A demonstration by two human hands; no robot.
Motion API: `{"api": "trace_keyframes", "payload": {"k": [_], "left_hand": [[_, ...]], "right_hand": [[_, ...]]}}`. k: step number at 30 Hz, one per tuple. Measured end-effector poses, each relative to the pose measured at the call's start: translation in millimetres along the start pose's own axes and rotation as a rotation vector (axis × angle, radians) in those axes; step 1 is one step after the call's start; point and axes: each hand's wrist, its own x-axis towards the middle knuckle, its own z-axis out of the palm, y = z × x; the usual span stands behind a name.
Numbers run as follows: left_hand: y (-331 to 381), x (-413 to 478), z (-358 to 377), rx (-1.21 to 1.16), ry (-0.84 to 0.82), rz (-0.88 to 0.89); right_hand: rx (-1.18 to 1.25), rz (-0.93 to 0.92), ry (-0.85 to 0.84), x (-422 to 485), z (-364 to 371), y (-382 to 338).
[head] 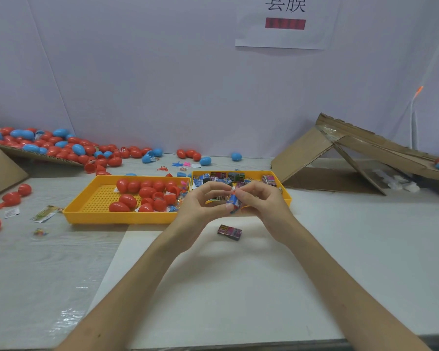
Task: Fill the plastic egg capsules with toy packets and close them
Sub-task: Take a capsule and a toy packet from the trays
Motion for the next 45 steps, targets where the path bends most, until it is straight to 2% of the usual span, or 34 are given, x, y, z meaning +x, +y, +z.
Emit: {"api": "trace_keyframes", "payload": {"k": [25,30,39,45], "left_hand": [[-4.9,1.4,1.2,0.244,-0.005,0.153],[-6.9,0.8,2.2,0.309,-0.013,0.152],[-6.0,1.4,2.5,0.252,0.008,0.144],[-3.6,0.7,-0.3,0.045,0.033,0.049]], "right_hand": [[0.05,0.043,0.012,1.7,-1.0,3.4],[-0.032,0.043,0.011,1.4,-0.9,3.7],[0.039,0.046,0.035,3.2,0.9,4.3],[-0.016,0.004,0.041,1.4,-0.1,3.0]]}}
